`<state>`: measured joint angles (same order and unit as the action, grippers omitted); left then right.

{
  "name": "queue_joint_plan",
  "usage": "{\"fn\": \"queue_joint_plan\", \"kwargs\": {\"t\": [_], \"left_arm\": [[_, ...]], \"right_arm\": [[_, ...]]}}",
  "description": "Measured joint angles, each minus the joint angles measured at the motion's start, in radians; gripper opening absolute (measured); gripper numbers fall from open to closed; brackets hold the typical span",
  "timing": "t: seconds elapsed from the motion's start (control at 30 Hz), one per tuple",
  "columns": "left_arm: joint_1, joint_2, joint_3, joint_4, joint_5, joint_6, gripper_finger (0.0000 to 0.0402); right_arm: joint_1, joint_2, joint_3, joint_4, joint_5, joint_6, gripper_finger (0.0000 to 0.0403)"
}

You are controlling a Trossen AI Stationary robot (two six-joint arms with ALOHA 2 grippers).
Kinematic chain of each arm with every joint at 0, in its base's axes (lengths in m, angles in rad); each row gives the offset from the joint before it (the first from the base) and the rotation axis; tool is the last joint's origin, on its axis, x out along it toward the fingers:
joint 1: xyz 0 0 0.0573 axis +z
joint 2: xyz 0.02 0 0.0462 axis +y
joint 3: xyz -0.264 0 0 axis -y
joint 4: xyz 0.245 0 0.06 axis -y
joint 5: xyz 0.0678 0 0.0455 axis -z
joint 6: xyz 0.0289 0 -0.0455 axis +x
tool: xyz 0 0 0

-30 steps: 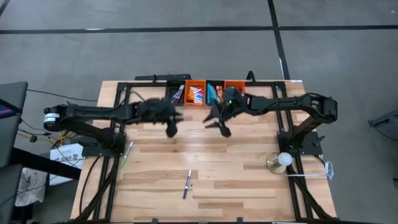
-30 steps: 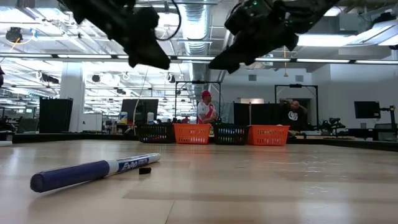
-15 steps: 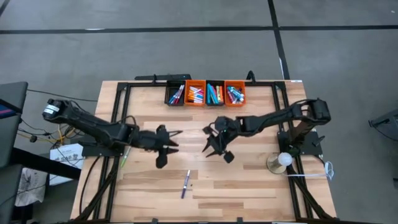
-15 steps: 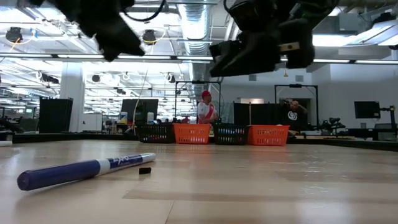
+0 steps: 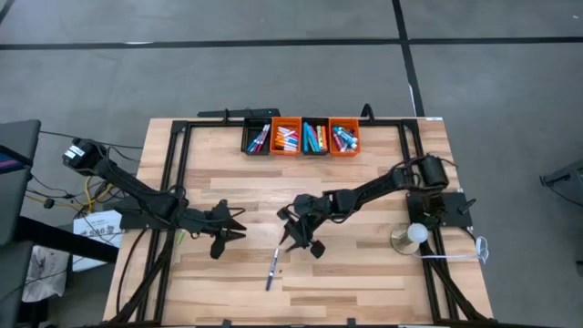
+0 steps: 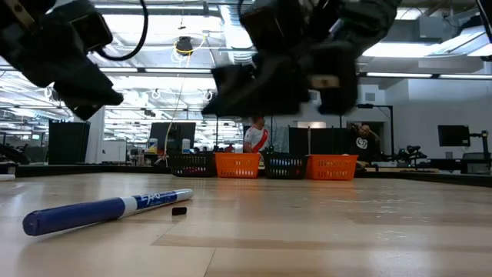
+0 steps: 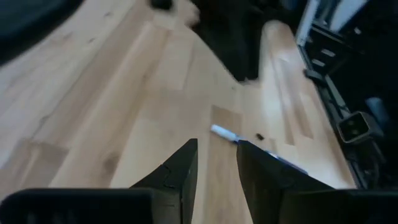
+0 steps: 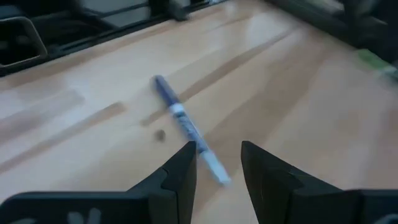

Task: Pick & Place Markers
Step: Put the blue and white marker pen into the left black bin

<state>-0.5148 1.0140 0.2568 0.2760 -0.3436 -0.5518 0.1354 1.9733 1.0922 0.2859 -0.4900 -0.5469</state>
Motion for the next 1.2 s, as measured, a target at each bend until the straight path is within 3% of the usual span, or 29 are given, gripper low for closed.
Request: {"fn": "queue_joint_plan", "kwargs": {"t": [0.13,0.33,1.2], "left_arm": [[-0.003,-0.017,-0.023,0.012,-0.033,-0.011,0.0108],[-0.015,-0.028,-0.035,0.026,-0.045,-0.011,0.0108],[-0.03,0.081,-0.034,0.055,-0.045,-0.005,0.0109]], "right_arm": [[0.002,0.067,0.053,-0.002,-0.076,0.027,0.0117],[0.007,0.138,0.101,0.017,-0.11,0.025,0.0117],[0.008,0.195,0.146,0.013,-0.045,-0.007,0.0117]]}}
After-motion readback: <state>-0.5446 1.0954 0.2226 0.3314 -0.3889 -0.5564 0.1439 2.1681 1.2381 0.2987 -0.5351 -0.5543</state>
